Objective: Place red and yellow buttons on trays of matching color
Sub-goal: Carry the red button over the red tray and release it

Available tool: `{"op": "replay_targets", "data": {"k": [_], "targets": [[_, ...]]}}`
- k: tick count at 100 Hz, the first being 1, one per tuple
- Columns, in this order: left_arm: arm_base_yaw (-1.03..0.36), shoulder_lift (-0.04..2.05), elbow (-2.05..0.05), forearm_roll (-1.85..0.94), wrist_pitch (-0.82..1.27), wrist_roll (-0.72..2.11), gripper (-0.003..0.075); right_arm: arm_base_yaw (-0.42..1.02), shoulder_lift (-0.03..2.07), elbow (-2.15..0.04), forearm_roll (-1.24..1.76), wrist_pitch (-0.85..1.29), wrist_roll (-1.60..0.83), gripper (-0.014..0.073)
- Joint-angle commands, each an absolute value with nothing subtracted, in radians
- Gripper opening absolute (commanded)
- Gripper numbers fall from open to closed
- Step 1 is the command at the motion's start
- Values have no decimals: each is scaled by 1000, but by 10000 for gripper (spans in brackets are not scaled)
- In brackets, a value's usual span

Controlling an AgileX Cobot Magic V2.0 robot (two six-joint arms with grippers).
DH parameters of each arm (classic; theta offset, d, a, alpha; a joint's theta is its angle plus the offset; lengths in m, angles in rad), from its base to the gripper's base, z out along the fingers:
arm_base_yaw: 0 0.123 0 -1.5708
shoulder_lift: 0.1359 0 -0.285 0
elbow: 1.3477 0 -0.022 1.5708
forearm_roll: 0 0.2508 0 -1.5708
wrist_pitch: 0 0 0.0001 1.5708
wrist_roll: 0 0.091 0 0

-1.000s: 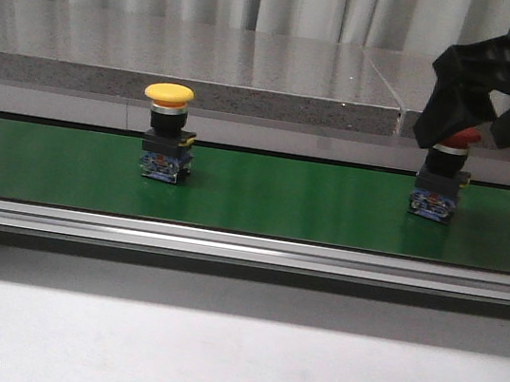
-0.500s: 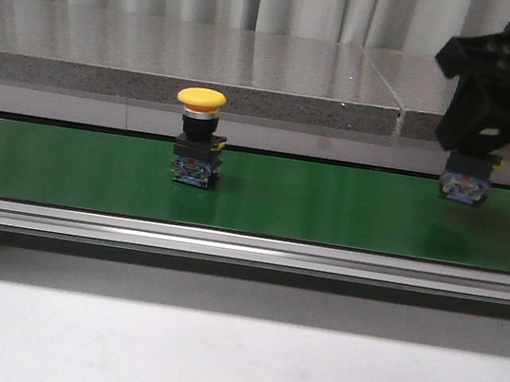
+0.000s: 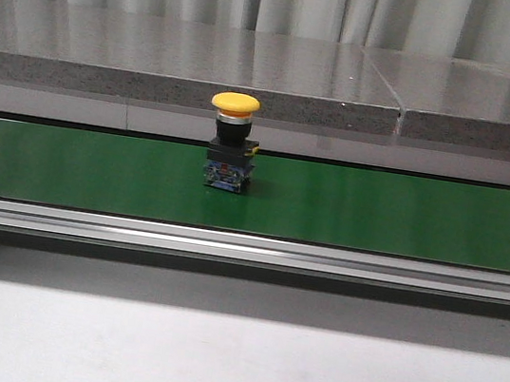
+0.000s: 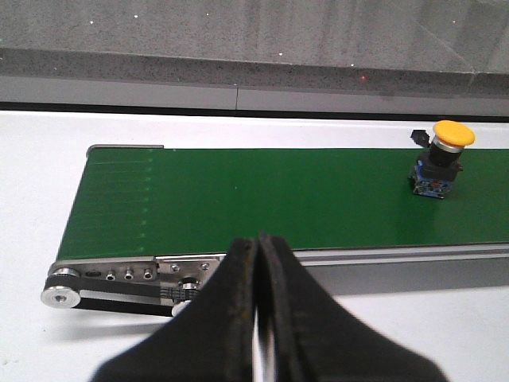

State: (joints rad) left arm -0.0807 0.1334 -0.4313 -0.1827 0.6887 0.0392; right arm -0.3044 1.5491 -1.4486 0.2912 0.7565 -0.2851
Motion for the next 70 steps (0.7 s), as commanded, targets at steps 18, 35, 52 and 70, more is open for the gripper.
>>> {"op": "replay_targets", "data": {"k": [18,35,52,70], "targets": [[-86,145,-455,-199,621,40,-19,-518,1554,-1486,299,635,-270,185],[-86,145,-455,-199,621,40,-19,-606,1640,-1486,301,555,-270,185],[-86,145,-455,-199,621,40,-19,-630,1741,-1486,335,489,-270,185],[-86,145,-455,-199,621,40,-19,-628,1833,-1486,343,472,-270,185]]}}
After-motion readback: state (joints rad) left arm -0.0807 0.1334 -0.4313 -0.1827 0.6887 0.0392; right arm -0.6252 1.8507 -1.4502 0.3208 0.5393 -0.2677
